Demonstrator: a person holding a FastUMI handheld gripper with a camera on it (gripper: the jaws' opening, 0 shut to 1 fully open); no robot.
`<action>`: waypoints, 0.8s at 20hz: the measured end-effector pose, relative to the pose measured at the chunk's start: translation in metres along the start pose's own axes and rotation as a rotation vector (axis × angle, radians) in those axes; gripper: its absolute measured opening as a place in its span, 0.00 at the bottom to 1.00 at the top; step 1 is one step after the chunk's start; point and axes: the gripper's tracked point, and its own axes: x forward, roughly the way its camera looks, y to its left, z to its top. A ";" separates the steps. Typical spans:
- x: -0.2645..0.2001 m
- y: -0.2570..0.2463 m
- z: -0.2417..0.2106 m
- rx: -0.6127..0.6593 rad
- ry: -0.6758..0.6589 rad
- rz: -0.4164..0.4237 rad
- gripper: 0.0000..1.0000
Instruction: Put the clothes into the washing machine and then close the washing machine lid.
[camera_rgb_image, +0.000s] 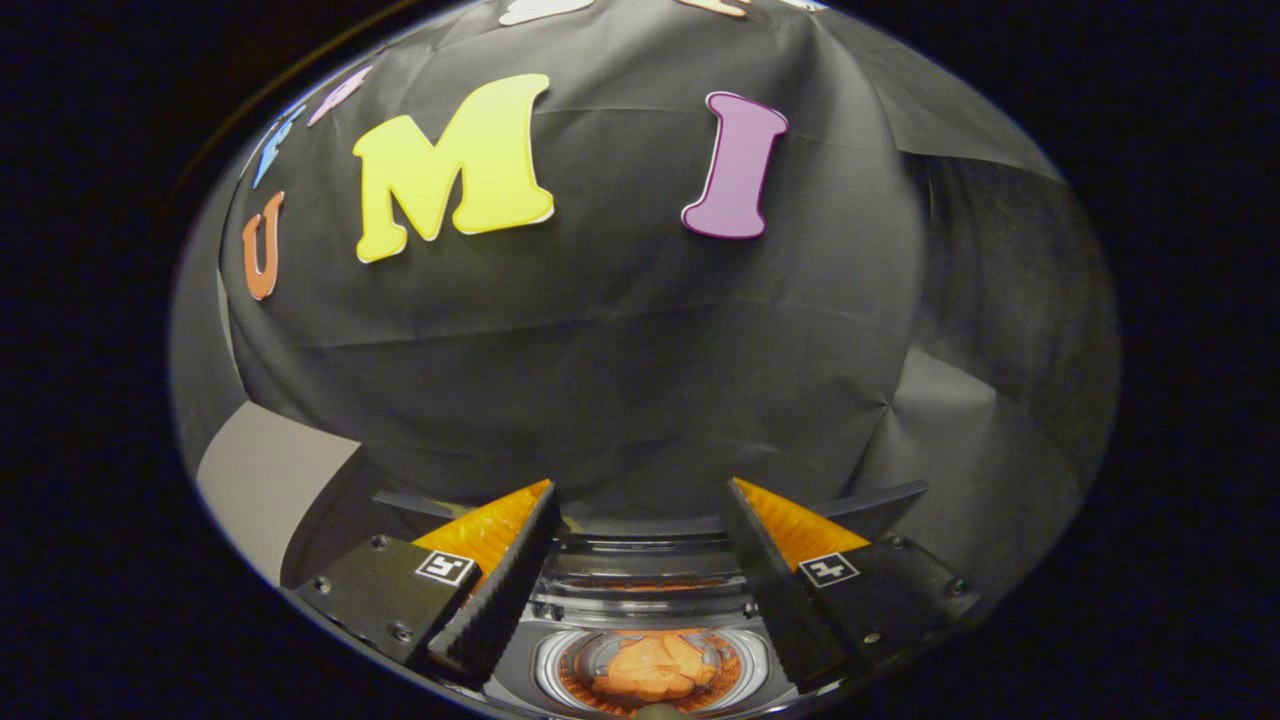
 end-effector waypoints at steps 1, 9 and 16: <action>-0.005 0.000 -0.002 -0.001 -0.004 0.002 1.00; -0.030 -0.012 -0.101 0.103 0.159 0.014 1.00; -0.037 -0.020 -0.009 0.031 -0.012 -0.017 1.00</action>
